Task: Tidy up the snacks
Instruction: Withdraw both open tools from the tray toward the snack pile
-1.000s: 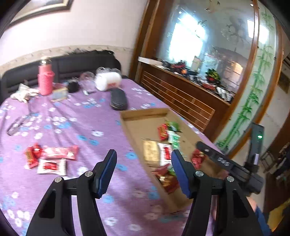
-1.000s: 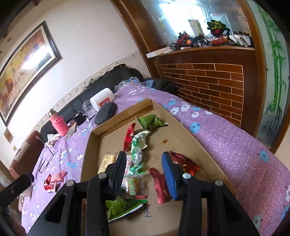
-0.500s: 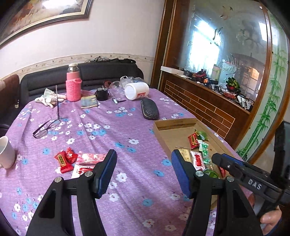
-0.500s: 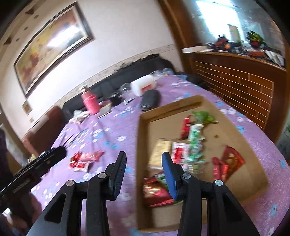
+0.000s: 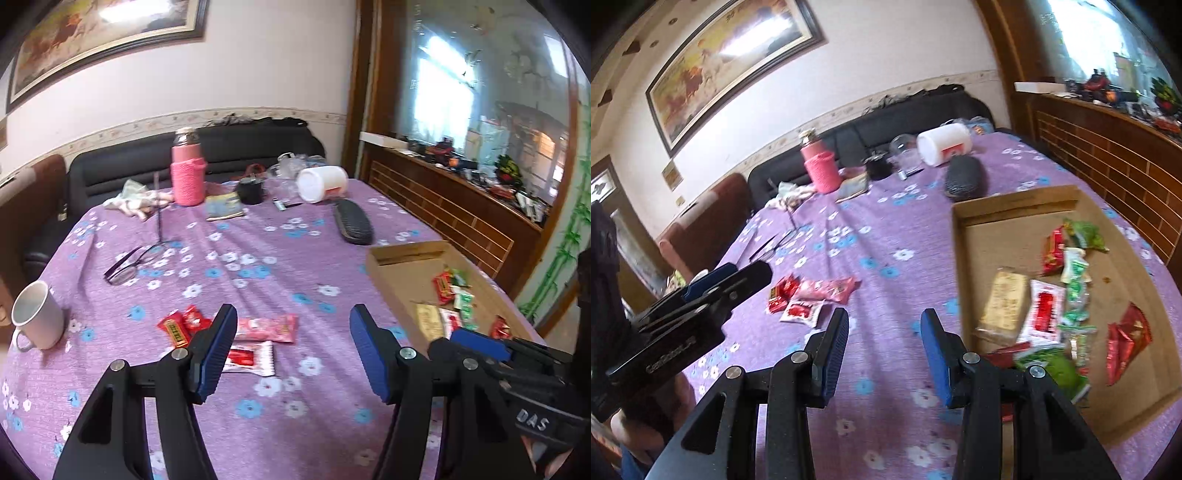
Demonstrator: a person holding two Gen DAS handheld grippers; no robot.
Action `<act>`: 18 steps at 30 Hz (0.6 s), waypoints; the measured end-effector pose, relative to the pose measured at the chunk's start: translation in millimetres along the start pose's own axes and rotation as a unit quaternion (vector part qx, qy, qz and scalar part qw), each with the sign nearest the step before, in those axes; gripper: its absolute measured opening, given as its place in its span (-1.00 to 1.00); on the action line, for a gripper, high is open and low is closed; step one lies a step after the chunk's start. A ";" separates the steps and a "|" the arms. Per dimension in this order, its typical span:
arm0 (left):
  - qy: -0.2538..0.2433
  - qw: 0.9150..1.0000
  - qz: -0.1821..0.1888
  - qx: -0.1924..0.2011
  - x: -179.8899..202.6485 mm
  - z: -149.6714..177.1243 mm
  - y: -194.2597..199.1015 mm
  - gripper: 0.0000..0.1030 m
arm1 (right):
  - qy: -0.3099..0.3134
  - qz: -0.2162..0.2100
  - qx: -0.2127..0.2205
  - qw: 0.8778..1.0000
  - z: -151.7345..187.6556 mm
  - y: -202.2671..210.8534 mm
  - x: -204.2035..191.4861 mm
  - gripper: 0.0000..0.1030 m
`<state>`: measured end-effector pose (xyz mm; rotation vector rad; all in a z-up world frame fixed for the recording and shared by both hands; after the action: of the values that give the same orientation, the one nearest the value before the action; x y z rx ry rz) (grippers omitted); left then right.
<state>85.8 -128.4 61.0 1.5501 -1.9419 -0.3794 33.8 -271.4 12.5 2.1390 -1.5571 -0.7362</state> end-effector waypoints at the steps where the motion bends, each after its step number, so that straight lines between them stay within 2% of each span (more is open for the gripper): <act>1: 0.005 1.000 -0.002 -0.002 -4.8 0.2 -2.5 0.21 | 0.003 -0.003 -0.004 1.000 -0.7 -3.2 -4.0 -0.15; 6: 0.035 0.999 -0.021 -0.016 -31.7 0.9 -19.6 0.21 | 0.019 -0.017 -0.025 0.999 -2.4 -23.2 -21.4 -0.15; 12: 0.057 0.995 -0.075 -0.025 -73.9 -3.7 -38.3 0.21 | 0.019 -0.049 -0.059 0.997 -5.3 -56.1 -39.8 -0.15; 17: 0.135 0.985 -0.095 -0.049 -138.6 -13.4 -49.2 0.20 | 0.026 -0.101 -0.091 0.990 -12.9 -89.9 -68.9 -0.14; 18: 0.150 0.982 -0.098 -0.053 -148.3 -13.4 -50.9 0.14 | 0.027 -0.108 -0.097 0.989 -14.2 -95.4 -73.8 -0.14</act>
<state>151.5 0.8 -0.3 1.6302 -1.5223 -0.3042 95.8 -172.0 -19.4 2.1834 -1.1848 -0.8527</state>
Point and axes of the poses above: each gripper's, at about its wrist camera, not at the fingertips, and y roughly against the way its jaws point, x to its right, z to its underside, the point moved 8 cm from there along -y, roughly the way its jaws point, and after that the axes turned 14 degrees about y, right-handed, at the moved point
